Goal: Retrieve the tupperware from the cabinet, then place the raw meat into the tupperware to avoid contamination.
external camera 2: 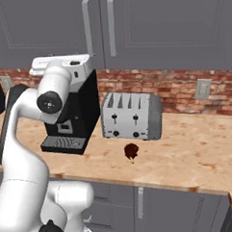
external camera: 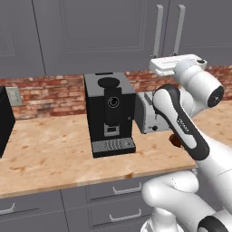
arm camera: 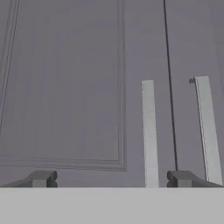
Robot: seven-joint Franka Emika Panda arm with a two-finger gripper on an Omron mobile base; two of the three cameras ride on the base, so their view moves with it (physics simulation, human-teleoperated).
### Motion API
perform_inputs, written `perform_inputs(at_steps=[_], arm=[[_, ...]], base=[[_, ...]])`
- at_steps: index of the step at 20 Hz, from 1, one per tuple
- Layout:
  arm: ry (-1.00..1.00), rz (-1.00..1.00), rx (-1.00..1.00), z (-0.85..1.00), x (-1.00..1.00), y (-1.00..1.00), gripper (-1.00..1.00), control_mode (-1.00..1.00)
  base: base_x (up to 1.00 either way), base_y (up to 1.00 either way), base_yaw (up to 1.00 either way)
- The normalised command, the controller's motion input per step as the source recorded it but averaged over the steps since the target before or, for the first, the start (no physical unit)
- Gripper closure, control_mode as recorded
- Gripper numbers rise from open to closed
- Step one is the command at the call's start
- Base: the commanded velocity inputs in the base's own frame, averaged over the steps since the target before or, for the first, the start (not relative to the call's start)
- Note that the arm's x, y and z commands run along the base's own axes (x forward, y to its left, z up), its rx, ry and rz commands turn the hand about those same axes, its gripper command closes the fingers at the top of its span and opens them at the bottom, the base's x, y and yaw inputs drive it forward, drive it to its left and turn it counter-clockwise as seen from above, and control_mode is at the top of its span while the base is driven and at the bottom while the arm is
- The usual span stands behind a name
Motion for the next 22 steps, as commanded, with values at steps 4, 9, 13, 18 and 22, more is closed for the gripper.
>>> perform_inputs(at_steps=[4, 9, 13, 18, 22], arm=[[-0.08, 0.0, 0.0, 0.16, 0.0, 0.0, -1.0, -1.0], [-0.07, 0.0, 0.0, 0.15, 0.01, 0.0, -1.0, -1.0], [-0.06, 0.0, 0.0, 0.11, 0.05, 0.0, -1.0, -1.0], [-0.03, -0.01, 0.0, 0.07, 0.14, -0.02, -1.0, -1.0], [0.0, -0.03, 0.0, 0.03, 0.18, -0.04, -1.0, -1.0]], base=[[0.0, 0.0, 0.0], [0.0, 0.0, 0.0], [0.0, 0.0, 0.0], [0.0, 0.0, 0.0], [0.0, 0.0, 0.0]])
